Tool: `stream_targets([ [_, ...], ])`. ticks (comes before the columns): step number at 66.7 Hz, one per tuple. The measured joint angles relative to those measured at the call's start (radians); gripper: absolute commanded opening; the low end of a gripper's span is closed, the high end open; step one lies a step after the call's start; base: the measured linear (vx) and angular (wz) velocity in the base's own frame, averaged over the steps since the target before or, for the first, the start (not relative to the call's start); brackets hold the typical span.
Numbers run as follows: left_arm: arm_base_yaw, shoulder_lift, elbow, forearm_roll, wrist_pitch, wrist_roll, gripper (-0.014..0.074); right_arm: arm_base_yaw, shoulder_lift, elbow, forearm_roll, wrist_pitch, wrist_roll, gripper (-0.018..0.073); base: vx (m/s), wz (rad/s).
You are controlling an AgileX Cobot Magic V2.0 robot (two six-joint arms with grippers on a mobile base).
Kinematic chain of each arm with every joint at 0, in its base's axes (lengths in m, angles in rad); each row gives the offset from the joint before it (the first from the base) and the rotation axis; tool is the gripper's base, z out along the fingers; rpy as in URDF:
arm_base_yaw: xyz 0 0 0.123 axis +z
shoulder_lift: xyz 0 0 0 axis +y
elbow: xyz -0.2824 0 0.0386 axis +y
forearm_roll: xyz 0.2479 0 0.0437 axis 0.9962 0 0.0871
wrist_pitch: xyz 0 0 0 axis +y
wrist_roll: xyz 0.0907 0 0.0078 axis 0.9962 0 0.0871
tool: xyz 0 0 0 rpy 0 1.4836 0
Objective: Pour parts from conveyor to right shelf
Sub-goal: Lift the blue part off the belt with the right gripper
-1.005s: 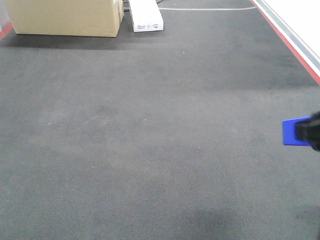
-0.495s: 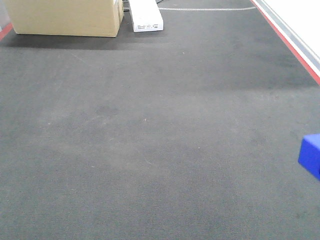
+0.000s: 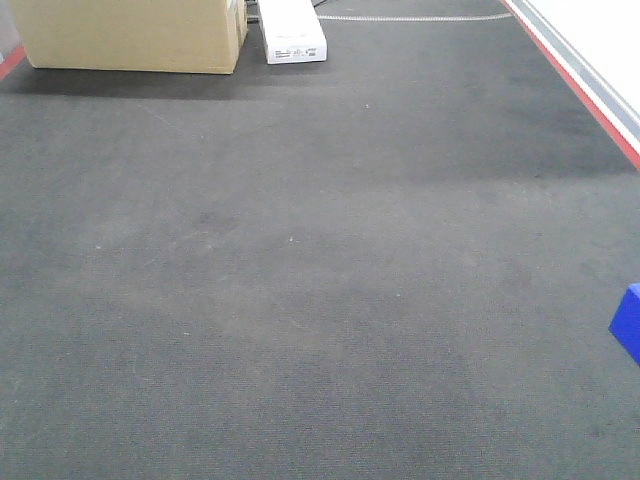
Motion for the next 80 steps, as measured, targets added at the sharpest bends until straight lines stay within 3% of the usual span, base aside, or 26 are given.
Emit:
stream_targets([
  [80,0.0,0.0,0.0,0.0,0.0,0.0,-0.0006,0.0,0.0,0.0,0.001,0.0,-0.002,-0.0008,-0.03,0.03],
])
